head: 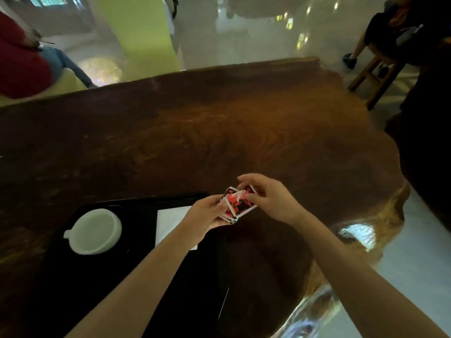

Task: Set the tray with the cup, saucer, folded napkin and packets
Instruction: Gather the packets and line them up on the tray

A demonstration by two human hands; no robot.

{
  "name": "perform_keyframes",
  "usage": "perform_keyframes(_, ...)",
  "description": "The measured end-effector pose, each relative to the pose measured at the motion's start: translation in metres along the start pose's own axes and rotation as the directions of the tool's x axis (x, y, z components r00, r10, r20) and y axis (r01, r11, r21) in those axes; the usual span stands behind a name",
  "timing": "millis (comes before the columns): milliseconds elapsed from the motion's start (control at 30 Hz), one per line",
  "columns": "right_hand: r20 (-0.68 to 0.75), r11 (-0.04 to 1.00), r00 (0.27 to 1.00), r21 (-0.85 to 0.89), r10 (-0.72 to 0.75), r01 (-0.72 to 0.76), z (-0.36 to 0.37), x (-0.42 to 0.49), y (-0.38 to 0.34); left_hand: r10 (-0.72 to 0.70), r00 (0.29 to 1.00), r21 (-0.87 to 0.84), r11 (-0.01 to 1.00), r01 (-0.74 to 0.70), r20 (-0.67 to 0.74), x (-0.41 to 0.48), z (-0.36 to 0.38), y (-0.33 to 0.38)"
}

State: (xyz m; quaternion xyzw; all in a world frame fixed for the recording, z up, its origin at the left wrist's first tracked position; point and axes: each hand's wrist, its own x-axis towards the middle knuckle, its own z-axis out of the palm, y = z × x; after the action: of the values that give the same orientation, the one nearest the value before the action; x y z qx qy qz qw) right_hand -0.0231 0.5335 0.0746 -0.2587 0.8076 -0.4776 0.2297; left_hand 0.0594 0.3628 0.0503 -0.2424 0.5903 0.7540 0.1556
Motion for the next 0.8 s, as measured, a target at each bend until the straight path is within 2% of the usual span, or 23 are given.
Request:
perform_keyframes(67,0.053,0.989,0.998,-0.140,-0.043,0.051,0.014,0.001,-0.015,0.004,1.000,-0.048,0.999,-0.003,0.028,-0.015,-0.012,-0.002)
perform_keyframes(200,0.199,0.960,0.978,-0.257,-0.062,0.114,0.049,0.006,-0.032,0.003,1.000,-0.188,0.982,0.002,0.027,-0.052,-0.041,-0.009)
perform_keyframes(300,0.226,0.947,0.967,-0.269,-0.117,0.177,0.085,0.007,-0.044,-0.005,1.000,-0.220,0.976,0.000,-0.021,-0.080,-0.061,-0.016)
perform_keyframes(367,0.195,0.965,0.972,-0.197,-0.134,0.172,0.112,0.004,-0.053,0.002,0.999,-0.228,0.974,-0.013,-0.047,-0.098,-0.073,-0.021)
perform_keyframes(467,0.065,0.995,0.996,-0.074,-0.065,0.070,0.151,-0.006,-0.062,-0.003,0.994,-0.262,0.965,-0.026,-0.108,-0.123,-0.094,-0.033)
perform_keyframes(534,-0.013,0.996,0.998,0.059,0.067,-0.066,0.177,-0.016,-0.064,-0.002,0.992,-0.261,0.965,-0.031,-0.124,-0.137,-0.110,-0.045)
perform_keyframes(634,-0.002,0.964,0.985,0.207,0.173,-0.169,0.222,-0.039,-0.064,-0.015,0.994,-0.298,0.954,-0.017,-0.107,-0.158,-0.132,-0.068)
perform_keyframes(734,-0.026,0.949,0.973,0.230,0.228,-0.216,0.266,-0.060,-0.065,-0.108,0.988,-0.394,0.917,0.056,-0.111,-0.177,-0.156,-0.092)
perform_keyframes(801,-0.023,0.931,0.954,0.229,0.297,-0.285,0.290,-0.068,-0.065,-0.189,0.970,-0.373,0.920,0.121,-0.153,-0.186,-0.171,-0.104)
